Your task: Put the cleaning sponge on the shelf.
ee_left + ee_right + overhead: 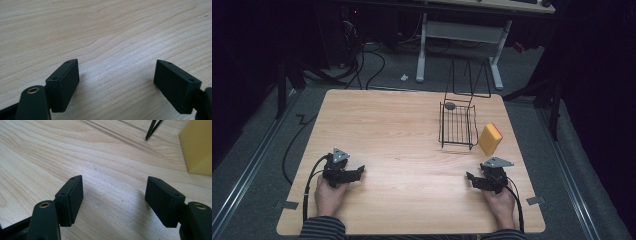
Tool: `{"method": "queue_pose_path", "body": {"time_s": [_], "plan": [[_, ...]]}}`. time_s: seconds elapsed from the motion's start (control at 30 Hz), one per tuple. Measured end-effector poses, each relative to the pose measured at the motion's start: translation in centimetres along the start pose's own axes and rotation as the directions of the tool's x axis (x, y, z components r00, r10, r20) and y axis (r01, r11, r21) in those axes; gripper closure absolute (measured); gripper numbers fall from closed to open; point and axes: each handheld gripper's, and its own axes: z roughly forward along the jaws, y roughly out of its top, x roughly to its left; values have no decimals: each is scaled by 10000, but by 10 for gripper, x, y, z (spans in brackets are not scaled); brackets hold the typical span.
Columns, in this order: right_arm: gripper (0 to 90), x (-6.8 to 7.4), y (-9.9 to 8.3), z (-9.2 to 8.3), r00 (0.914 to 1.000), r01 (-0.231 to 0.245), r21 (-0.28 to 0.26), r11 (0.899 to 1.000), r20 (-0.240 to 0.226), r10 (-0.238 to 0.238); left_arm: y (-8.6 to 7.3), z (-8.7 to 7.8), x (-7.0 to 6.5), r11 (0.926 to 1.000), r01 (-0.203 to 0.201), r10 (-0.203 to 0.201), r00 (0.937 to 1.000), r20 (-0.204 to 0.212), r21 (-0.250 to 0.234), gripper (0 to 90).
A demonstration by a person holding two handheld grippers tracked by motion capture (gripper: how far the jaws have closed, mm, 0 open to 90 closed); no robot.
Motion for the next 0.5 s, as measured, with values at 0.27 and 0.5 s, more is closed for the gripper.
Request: {"method": "queue_pose_path", "body": {"time_s": [0.27, 0.5], "plan": [[323, 0, 0, 0, 10000, -81, 30, 10000, -25, 81, 0, 0, 0, 10000, 0, 0, 10000, -2, 1, 210], [322, -1, 0, 0, 9999, -116, 20, 9999, -34, 116, 0, 0, 0, 10000, 0, 0, 10000, 0, 1, 210]]}}
